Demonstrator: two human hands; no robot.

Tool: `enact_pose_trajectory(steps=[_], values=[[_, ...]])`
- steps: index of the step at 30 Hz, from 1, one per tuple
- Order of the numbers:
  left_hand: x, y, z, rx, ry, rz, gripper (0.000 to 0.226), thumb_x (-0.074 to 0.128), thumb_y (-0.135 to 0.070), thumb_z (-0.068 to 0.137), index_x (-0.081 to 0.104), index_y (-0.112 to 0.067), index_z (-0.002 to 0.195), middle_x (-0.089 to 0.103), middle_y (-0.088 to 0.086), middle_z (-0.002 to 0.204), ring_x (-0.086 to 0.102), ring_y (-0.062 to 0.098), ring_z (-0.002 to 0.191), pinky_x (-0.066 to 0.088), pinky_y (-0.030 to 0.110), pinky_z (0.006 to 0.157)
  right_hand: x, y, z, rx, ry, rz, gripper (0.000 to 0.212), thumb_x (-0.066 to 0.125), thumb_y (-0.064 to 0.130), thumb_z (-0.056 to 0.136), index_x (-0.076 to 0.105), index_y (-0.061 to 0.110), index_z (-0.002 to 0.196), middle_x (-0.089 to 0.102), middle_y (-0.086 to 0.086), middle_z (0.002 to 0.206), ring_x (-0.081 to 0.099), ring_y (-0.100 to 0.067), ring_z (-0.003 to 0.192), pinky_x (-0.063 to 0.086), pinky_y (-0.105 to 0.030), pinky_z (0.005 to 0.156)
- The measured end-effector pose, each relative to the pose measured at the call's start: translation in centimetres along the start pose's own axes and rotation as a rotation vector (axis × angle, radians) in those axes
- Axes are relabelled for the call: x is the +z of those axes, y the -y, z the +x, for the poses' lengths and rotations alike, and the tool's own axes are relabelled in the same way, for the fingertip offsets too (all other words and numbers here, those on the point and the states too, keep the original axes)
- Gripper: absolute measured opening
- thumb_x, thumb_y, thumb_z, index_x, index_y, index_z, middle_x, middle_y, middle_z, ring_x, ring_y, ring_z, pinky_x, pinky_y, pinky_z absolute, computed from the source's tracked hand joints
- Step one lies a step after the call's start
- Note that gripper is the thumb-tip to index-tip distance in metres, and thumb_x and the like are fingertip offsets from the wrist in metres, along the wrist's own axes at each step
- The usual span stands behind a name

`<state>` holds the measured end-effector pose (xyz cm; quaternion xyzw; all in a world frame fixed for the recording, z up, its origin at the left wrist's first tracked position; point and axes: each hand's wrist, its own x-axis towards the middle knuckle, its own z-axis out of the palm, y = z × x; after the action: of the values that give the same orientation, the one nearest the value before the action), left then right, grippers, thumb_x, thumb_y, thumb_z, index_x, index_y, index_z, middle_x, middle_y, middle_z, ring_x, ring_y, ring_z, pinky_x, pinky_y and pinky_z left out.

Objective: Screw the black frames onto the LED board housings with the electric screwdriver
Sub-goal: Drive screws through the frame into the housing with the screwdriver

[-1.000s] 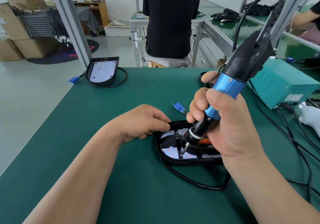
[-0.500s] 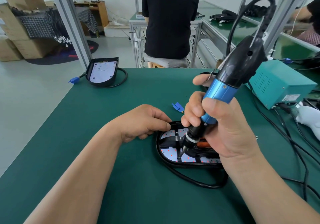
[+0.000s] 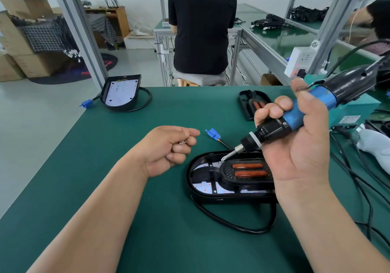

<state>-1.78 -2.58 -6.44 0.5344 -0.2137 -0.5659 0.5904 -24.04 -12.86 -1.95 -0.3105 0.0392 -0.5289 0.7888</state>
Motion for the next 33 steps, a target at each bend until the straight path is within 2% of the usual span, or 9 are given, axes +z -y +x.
enact_pose_trajectory(steps=[4, 8, 12, 14, 18, 23, 25, 28, 33], values=[[-0.06, 0.02, 0.01, 0.005, 0.016, -0.041, 0.015, 0.051, -0.018, 0.11, 0.061, -0.007, 0.111, 0.055, -0.003, 0.072, 0.03, 0.003, 0.05, 0.025, 0.013, 0.035, -0.19, 0.13, 0.2, -0.017, -0.093, 0.013, 0.016, 0.054, 0.018, 0.106, 0.059, 0.019, 0.121, 0.053, 0.003, 0.081, 0.053, -0.013, 0.07, 0.053, -0.031, 0.08], [0.06, -0.06, 0.09, -0.046, 0.018, -0.104, 0.022, 0.054, -0.03, 0.109, 0.061, -0.009, 0.106, 0.052, -0.004, 0.071, 0.032, 0.002, 0.049, 0.025, 0.013, 0.034, -0.14, -0.01, 0.24, -0.01, -0.146, 0.014, 0.014, 0.054, 0.017, 0.105, 0.059, 0.019, 0.118, 0.054, 0.003, 0.08, 0.053, -0.013, 0.07, 0.054, -0.031, 0.08], [0.19, -0.36, 0.28, -0.103, 0.042, -0.647, 0.012, 0.047, -0.009, 0.104, 0.056, -0.002, 0.108, 0.059, 0.008, 0.085, 0.045, 0.008, 0.056, 0.031, 0.015, 0.037, -0.05, -0.01, 0.23, -0.012, -0.148, 0.012, 0.013, 0.055, 0.017, 0.106, 0.059, 0.018, 0.118, 0.054, 0.003, 0.08, 0.053, -0.013, 0.07, 0.053, -0.031, 0.081], [0.09, -0.3, 0.35, -0.088, 0.001, -0.787, 0.016, 0.046, 0.004, 0.096, 0.055, -0.001, 0.107, 0.059, 0.012, 0.088, 0.047, 0.01, 0.058, 0.032, 0.016, 0.038, 0.0, -0.02, 0.22, -0.013, -0.15, 0.01, 0.013, 0.055, 0.017, 0.106, 0.058, 0.018, 0.118, 0.054, 0.003, 0.08, 0.053, -0.013, 0.07, 0.054, -0.031, 0.08], [0.47, -0.19, 0.24, -0.074, 0.008, -0.636, 0.018, 0.042, 0.001, 0.104, 0.057, -0.002, 0.115, 0.056, 0.003, 0.079, 0.039, 0.005, 0.049, 0.026, 0.017, 0.033, -0.06, -0.01, 0.16, -0.009, -0.15, 0.001, 0.013, 0.056, 0.017, 0.105, 0.059, 0.018, 0.118, 0.055, 0.002, 0.081, 0.053, -0.013, 0.07, 0.054, -0.032, 0.081], [0.57, -0.15, 0.12, -0.036, 0.036, -0.45, 0.009, 0.047, -0.009, 0.108, 0.053, -0.012, 0.102, 0.053, -0.003, 0.075, 0.034, 0.003, 0.045, 0.022, 0.015, 0.03, -0.19, -0.03, 0.17, -0.002, -0.14, -0.008, 0.013, 0.055, 0.016, 0.105, 0.061, 0.019, 0.117, 0.055, 0.002, 0.081, 0.054, -0.013, 0.07, 0.055, -0.032, 0.081], [0.57, -0.14, -0.01, -0.016, 0.056, -0.393, 0.005, 0.056, -0.017, 0.103, 0.055, -0.013, 0.1, 0.053, -0.004, 0.075, 0.034, 0.002, 0.045, 0.023, 0.013, 0.031, -0.2, -0.13, 0.19, 0.001, -0.135, -0.008, 0.013, 0.054, 0.016, 0.106, 0.061, 0.018, 0.116, 0.054, 0.002, 0.081, 0.054, -0.013, 0.07, 0.055, -0.032, 0.081], [0.51, -0.09, -0.06, 0.006, 0.059, -0.333, 0.016, 0.068, -0.024, 0.091, 0.062, -0.012, 0.1, 0.054, -0.004, 0.076, 0.035, 0.002, 0.048, 0.025, 0.012, 0.032, -0.21, -0.21, 0.2, -0.001, -0.128, -0.007, 0.014, 0.053, 0.016, 0.106, 0.06, 0.018, 0.118, 0.054, 0.002, 0.081, 0.054, -0.013, 0.07, 0.055, -0.032, 0.08], [0.26, 0.08, 0.02, 0.004, 0.071, -0.309, 0.017, 0.072, -0.026, 0.089, 0.071, -0.011, 0.098, 0.056, -0.003, 0.078, 0.035, 0.002, 0.049, 0.026, 0.013, 0.032, -0.21, -0.12, 0.21, 0.001, -0.121, -0.006, 0.014, 0.054, 0.016, 0.105, 0.06, 0.018, 0.117, 0.054, 0.003, 0.082, 0.054, -0.013, 0.07, 0.055, -0.032, 0.081]])
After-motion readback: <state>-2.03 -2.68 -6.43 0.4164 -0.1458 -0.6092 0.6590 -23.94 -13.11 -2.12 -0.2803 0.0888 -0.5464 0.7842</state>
